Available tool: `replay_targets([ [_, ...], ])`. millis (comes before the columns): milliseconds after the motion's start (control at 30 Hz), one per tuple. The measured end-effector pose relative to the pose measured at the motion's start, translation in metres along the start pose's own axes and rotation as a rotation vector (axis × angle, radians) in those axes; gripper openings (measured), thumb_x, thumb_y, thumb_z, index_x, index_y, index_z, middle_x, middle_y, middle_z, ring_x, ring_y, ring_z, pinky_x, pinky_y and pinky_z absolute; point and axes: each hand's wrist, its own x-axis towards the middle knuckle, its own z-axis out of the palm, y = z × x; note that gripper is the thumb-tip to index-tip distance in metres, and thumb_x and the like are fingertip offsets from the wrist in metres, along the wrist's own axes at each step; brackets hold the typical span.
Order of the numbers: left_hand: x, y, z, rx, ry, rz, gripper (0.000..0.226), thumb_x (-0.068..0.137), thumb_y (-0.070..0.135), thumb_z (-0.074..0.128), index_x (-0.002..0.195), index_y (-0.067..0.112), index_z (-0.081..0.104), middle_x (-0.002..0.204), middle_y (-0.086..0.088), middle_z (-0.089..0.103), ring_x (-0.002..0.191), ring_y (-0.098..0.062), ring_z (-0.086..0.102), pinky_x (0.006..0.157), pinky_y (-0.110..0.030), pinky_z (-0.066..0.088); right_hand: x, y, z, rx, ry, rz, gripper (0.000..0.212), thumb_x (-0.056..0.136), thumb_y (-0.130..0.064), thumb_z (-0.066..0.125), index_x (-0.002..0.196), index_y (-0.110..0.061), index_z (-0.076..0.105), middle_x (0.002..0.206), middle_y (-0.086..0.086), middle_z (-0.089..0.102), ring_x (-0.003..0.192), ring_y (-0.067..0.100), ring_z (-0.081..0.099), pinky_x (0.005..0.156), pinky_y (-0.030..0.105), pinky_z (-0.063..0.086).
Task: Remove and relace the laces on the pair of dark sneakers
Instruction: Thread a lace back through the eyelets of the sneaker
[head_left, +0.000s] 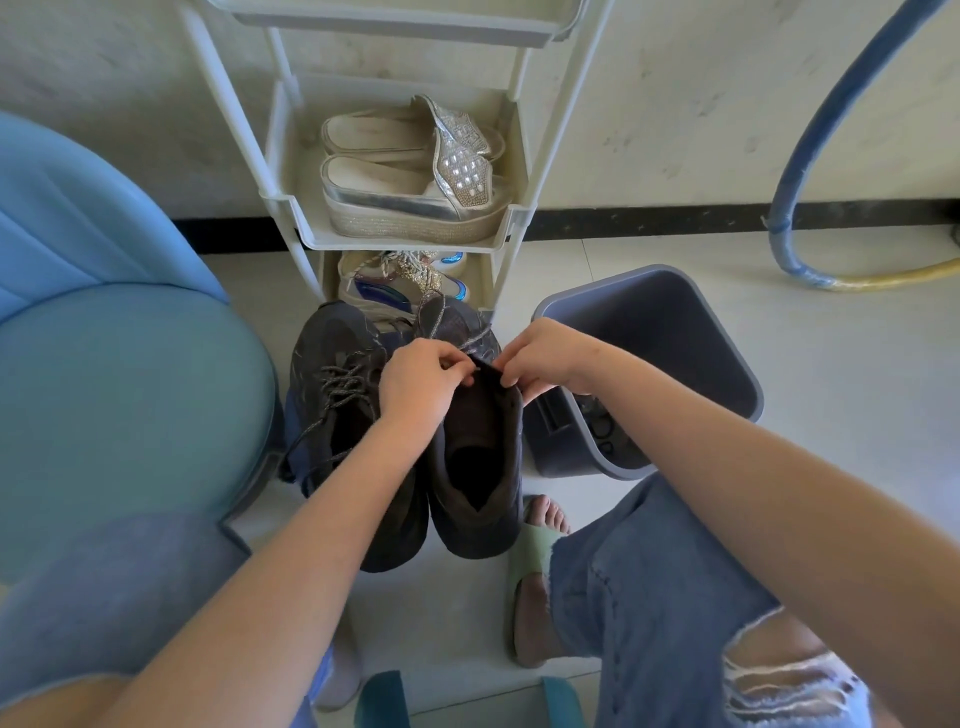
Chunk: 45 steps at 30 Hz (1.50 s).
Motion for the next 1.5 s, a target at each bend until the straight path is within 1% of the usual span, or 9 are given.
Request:
replay_targets([
  [100, -0.004, 0.001, 0.01, 0.03, 0.066, -0.033, 0.013, 0.088, 0.03, 0.063, 0.092, 0.028, 0.075, 0.09, 0.005, 0.073, 0.09, -0.017, 0.064, 0.072, -0.026, 0.044, 0.0, 0.0, -0.001, 0.066, -0.006, 0.017, 0.025, 0.08, 0.013, 0.056, 0.102, 0.011, 0.068, 0.071, 0.009, 0.07, 0.072, 0.028, 0.07, 0.084, 0.042, 0.057],
  [267, -0.005, 0.001, 0.016, -0.065, 0.066, -0.073, 0.015, 0.091, 0.029, 0.061, 0.092, 0.025, 0.075, 0.084, 0.007, 0.073, 0.087, -0.014, 0.065, 0.078, -0.031, 0.049, 0.001, 0.001, -0.003, 0.103, -0.016, 0.03, 0.025, 0.082, 0.014, 0.056, 0.102, 0.008, 0.068, 0.082, 0.014, 0.07, 0.077, 0.029, 0.071, 0.079, 0.038, 0.059],
  [500, -0.008, 0.005, 0.021, -0.042, 0.064, -0.121, 0.018, 0.094, 0.028, 0.056, 0.095, 0.024, 0.073, 0.085, 0.007, 0.072, 0.087, -0.014, 0.064, 0.071, -0.025, 0.041, 0.0, 0.0, -0.001, 0.077, 0.002, 0.016, 0.023, 0.081, 0.014, 0.057, 0.098, 0.007, 0.07, 0.078, 0.012, 0.068, 0.073, 0.028, 0.069, 0.075, 0.037, 0.06],
  [700, -0.011, 0.008, 0.021, 0.031, 0.062, -0.078, 0.018, 0.095, 0.026, 0.054, 0.097, 0.023, 0.072, 0.089, 0.006, 0.072, 0.089, -0.017, 0.064, 0.073, -0.029, 0.045, -0.001, -0.002, 0.0, 0.079, 0.025, 0.018, 0.025, 0.08, 0.014, 0.057, 0.101, 0.01, 0.068, 0.078, 0.013, 0.068, 0.069, 0.027, 0.069, 0.066, 0.033, 0.061],
  [900, -0.014, 0.01, 0.025, 0.025, 0.115, -0.111, 0.019, 0.095, 0.027, 0.054, 0.092, 0.021, 0.072, 0.092, 0.003, 0.071, 0.09, -0.02, 0.063, 0.072, -0.031, 0.045, 0.002, -0.002, 0.001, 0.089, 0.004, 0.026, 0.024, 0.082, 0.005, 0.06, 0.105, 0.009, 0.067, 0.095, 0.023, 0.07, 0.081, 0.032, 0.072, 0.077, 0.038, 0.06],
  [1067, -0.011, 0.01, 0.021, -0.001, 0.095, -0.074, 0.019, 0.093, 0.025, 0.056, 0.088, 0.021, 0.074, 0.091, 0.002, 0.072, 0.089, -0.021, 0.063, 0.074, -0.031, 0.045, 0.005, 0.004, -0.002, 0.237, -0.056, 0.074, 0.014, 0.088, -0.005, 0.064, 0.097, 0.005, 0.066, 0.081, 0.014, 0.063, 0.072, 0.023, 0.061, 0.081, 0.037, 0.058],
  [1200, -0.01, 0.008, 0.019, -0.006, 0.104, -0.077, 0.015, 0.092, 0.024, 0.059, 0.094, 0.02, 0.073, 0.096, 0.001, 0.071, 0.093, -0.02, 0.063, 0.072, -0.029, 0.043, 0.012, 0.003, 0.008, 0.248, 0.009, 0.099, 0.011, 0.088, -0.011, 0.067, 0.089, -0.001, 0.063, 0.074, 0.01, 0.06, 0.064, 0.017, 0.057, 0.076, 0.032, 0.057],
  [1333, -0.011, 0.008, 0.018, -0.144, 0.134, -0.112, 0.019, 0.088, 0.023, 0.065, 0.106, 0.02, 0.061, 0.089, 0.005, 0.069, 0.092, -0.015, 0.061, 0.071, -0.025, 0.039, 0.015, 0.006, 0.009, 0.441, -0.079, 0.192, 0.014, 0.096, -0.01, 0.055, 0.084, -0.006, 0.06, 0.075, 0.005, 0.061, 0.066, 0.014, 0.055, 0.069, 0.026, 0.051],
  [1500, -0.012, 0.008, 0.019, -0.131, 0.136, -0.103, 0.015, 0.09, 0.024, 0.063, 0.103, 0.019, 0.058, 0.089, 0.006, 0.069, 0.091, -0.016, 0.062, 0.07, -0.026, 0.04, 0.014, 0.008, 0.015, 0.513, -0.091, 0.228, 0.02, 0.098, -0.009, 0.051, 0.079, -0.008, 0.057, 0.065, 0.0, 0.061, 0.064, 0.011, 0.052, 0.063, 0.021, 0.045],
])
